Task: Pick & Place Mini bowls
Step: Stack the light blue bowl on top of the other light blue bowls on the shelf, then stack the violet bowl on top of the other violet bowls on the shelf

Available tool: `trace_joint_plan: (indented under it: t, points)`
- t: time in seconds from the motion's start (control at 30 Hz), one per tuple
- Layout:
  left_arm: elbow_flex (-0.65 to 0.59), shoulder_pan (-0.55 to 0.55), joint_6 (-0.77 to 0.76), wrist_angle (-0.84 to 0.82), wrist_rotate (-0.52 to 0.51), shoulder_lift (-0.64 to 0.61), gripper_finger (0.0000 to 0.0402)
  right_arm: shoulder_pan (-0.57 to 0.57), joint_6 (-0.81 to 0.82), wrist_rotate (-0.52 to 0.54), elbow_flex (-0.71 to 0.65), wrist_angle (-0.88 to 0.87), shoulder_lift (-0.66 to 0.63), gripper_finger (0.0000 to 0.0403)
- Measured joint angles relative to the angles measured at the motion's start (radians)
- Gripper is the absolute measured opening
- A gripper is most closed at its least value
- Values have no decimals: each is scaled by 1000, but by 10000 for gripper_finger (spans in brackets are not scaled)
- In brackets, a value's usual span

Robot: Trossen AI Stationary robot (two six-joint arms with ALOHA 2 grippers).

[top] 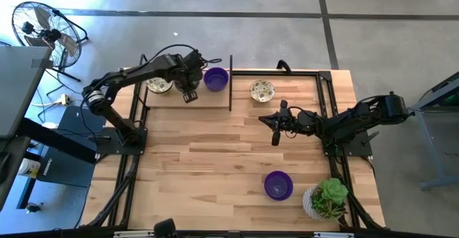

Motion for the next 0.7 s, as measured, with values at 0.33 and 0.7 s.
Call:
trace_joint_plan:
  t: [0.33, 0.7]
  points:
    - [0, 0, 6, -63, 18, -69, 92, 0, 0, 0, 0, -3, 0, 1]
    - [0, 0, 14, -75, 24, -86, 80, 0, 0, 0, 0, -4, 0, 2]
